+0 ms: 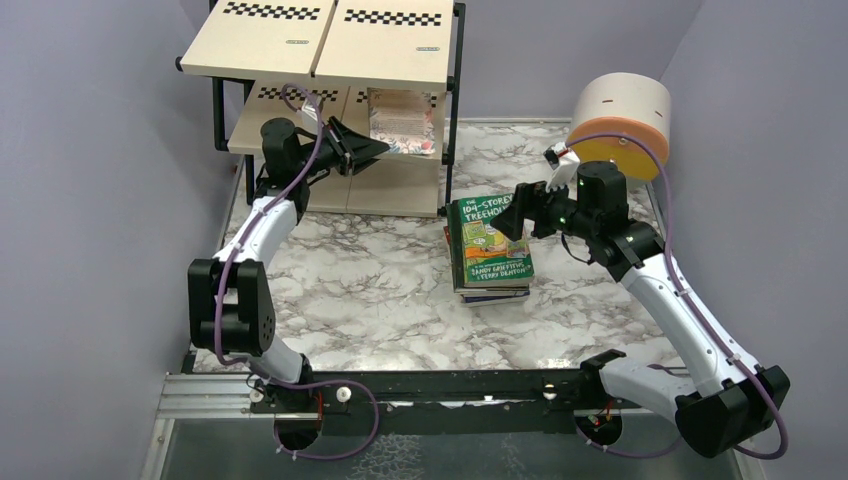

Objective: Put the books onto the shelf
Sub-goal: Place the book on the shelf.

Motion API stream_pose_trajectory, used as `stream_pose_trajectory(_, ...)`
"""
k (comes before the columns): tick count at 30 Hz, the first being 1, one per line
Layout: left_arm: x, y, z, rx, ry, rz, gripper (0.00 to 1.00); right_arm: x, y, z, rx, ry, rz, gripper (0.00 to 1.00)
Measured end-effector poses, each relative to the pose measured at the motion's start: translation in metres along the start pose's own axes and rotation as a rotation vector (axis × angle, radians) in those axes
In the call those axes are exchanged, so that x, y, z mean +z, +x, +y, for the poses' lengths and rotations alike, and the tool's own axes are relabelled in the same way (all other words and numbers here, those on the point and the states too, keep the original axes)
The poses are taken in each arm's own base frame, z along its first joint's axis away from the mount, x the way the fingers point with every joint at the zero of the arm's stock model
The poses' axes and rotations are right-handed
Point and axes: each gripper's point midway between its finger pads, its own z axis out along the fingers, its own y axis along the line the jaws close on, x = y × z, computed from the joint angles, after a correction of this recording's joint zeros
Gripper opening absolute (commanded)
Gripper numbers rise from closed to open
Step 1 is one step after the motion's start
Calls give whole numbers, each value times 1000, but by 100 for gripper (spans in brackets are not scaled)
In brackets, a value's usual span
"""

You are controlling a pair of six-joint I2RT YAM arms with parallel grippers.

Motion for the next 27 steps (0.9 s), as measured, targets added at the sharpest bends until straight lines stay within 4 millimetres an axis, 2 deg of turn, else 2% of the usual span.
stream_pose_trajectory(5,-1,-4,9,-40,-8,14,7,0,0,0,0,-2,0,89)
stream_pose_trajectory(11,-2,-13,7,-50,5,30,17,0,0,1,-1,-5,-1,89)
stream_pose_trajectory(20,0,-23,16,-82,5,44,26,0,-1,1,-1,-5,-4,89)
stream_pose_trajectory(27,-1,-29,18,-76,13,44,40,2,2,0,7,-5,-2,89)
